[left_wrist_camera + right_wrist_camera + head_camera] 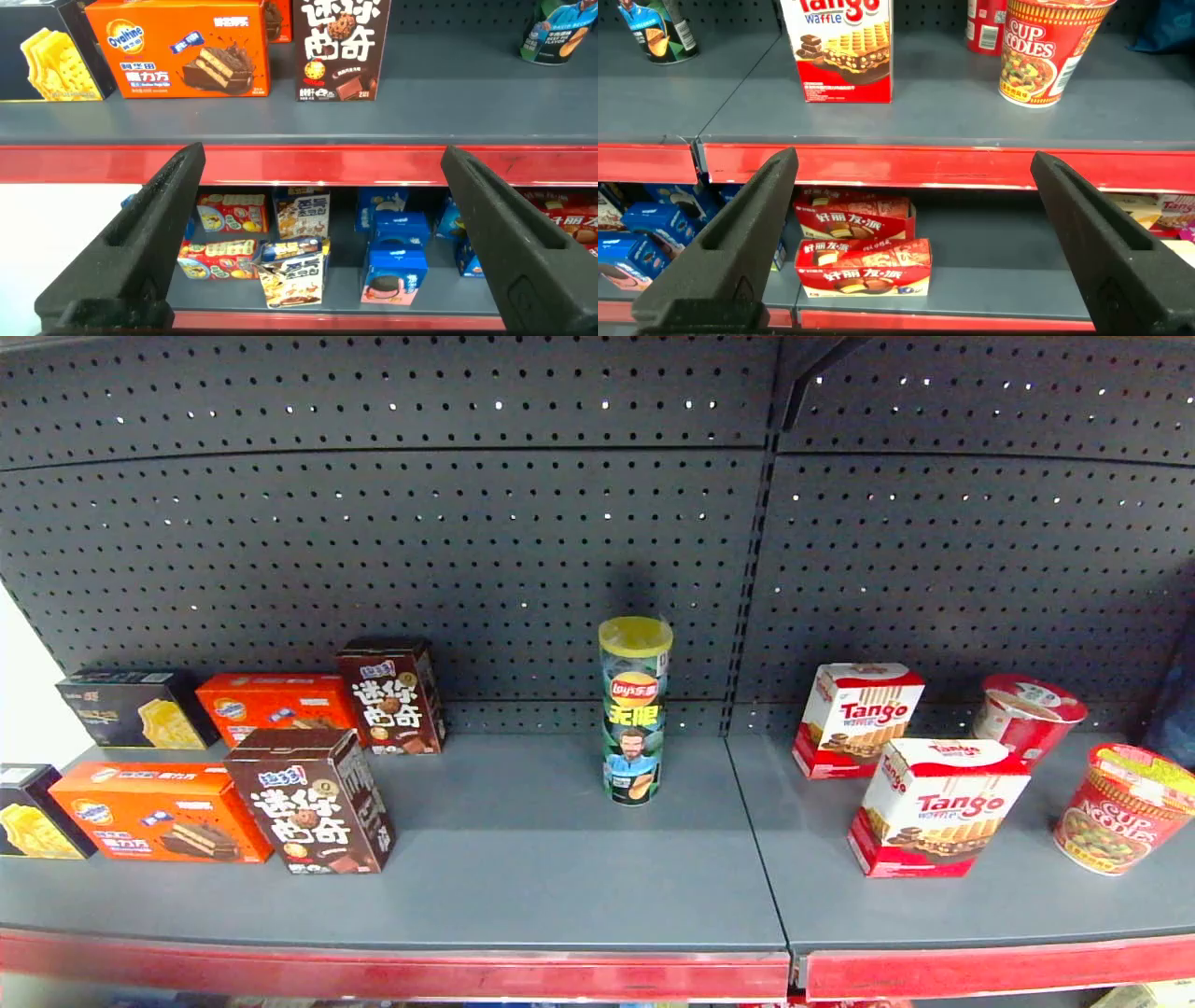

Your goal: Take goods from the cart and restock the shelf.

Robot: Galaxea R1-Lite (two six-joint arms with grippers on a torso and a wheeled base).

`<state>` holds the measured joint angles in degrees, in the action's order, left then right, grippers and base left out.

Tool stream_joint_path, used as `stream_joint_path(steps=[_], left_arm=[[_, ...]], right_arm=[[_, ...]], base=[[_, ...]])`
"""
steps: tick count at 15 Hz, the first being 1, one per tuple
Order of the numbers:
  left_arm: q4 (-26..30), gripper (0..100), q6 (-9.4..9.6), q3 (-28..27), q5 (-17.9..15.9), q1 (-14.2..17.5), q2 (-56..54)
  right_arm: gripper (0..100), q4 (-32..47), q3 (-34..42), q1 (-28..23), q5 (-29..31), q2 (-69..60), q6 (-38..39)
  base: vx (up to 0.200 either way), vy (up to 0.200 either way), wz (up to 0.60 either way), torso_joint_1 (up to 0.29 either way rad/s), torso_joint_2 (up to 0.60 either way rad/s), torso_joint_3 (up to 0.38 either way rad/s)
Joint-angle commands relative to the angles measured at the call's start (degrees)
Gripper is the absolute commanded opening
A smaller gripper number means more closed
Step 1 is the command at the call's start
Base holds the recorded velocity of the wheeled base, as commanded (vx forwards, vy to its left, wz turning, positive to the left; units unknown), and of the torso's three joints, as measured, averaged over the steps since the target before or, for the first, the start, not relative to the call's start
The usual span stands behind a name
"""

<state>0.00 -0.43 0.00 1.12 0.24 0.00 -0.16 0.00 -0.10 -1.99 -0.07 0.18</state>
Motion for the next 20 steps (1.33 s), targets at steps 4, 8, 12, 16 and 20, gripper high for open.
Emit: stream_joint_path(steps=[4,8,12,16,20], left_arm=[[0.0,100,-0.01,0.0,0.1,0.0,0.0],[0.0,100,-0.01,0.0,0.0,0.0,0.0],[0.0,100,-0.01,0.0,0.0,0.0,0.0],[0.1,100,0.08,-0.1,0.0,0.0,0.0],[0.0,100,-0.1,0.0,0.0,0.0,0.0]], right_arm=[[100,0.0,0.0,0.0,0.0,0.1,0.0],[100,0.0,0.0,0.0,0.1,0.1,0.0],[100,0.0,0.0,0.0,0.1,0.1,0.0],[100,0.0,0.0,0.0,0.1,0.1,0.0],[100,0.0,0.0,0.0,0.1,0.1,0.0]], base=[[0.0,0.0,0.15,0.001,0.0,0.001],[0.0,0.0,0.6,0.004,0.0,0.001],[0.0,0.0,0.6,-0.001,0.0,0.002],[0.0,0.0,0.6,0.0,0.0,0.004],[0.0,0.0,0.6,0.004,0.0,0.002]])
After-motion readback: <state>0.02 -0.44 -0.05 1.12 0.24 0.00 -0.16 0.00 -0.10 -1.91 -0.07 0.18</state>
